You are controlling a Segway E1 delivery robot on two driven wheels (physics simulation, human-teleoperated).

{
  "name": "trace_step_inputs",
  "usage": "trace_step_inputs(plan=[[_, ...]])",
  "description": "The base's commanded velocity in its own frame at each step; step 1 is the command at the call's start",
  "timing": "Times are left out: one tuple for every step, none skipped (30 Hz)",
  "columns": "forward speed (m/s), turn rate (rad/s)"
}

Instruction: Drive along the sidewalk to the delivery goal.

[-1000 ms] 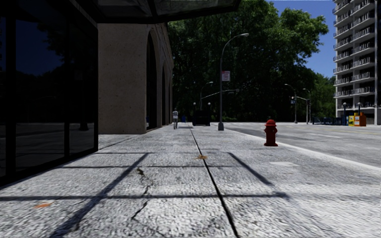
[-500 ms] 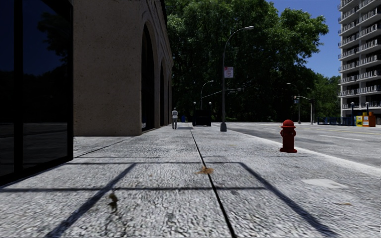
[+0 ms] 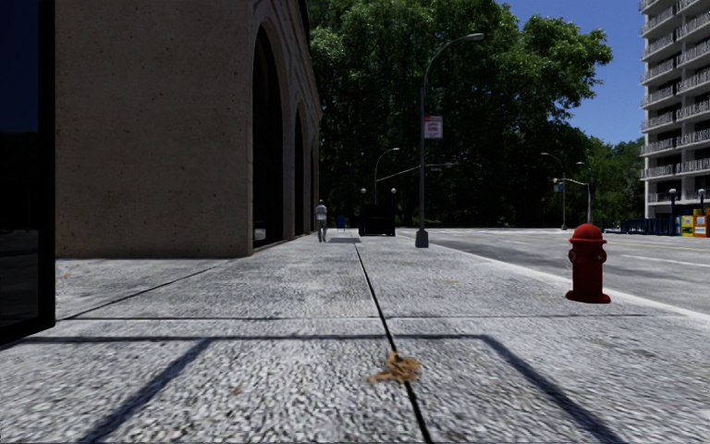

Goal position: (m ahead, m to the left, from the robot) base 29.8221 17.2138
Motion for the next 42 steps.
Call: trace_step_inputs(plan=[[2.00, 0.00], [2.00, 0.00], [2.00, 0.00], [2.00, 0.00], [2.00, 0.00], [2.00, 0.00], [2.00, 0.00], [2.00, 0.00], [2.00, 0.00], [2.00, 0.00], [2.00, 0.00], [2.00, 0.00], [2.00, 0.00], [2.00, 0.00], [2.00, 0.00], [2.00, 0.00], [2.00, 0.00], [2.00, 0.00], [2.00, 0.00], [2.00, 0.00], [2.00, 0.00], [2.00, 0.00], [2.00, 0.00], [2.00, 0.00], [2.00, 0.00], [2.00, 0.00], [2.00, 0.00], [2.00, 0.00], [2.00, 0.00], [2.00, 0.00], [2.00, 0.00], [2.00, 0.00], [2.00, 0.00], [2.00, 0.00], [2.00, 0.00], [2.00, 0.00], [2.00, 0.00], [2.00, 0.00], [2.00, 0.00], [2.00, 0.00], [2.00, 0.00], [2.00, 0.00]])
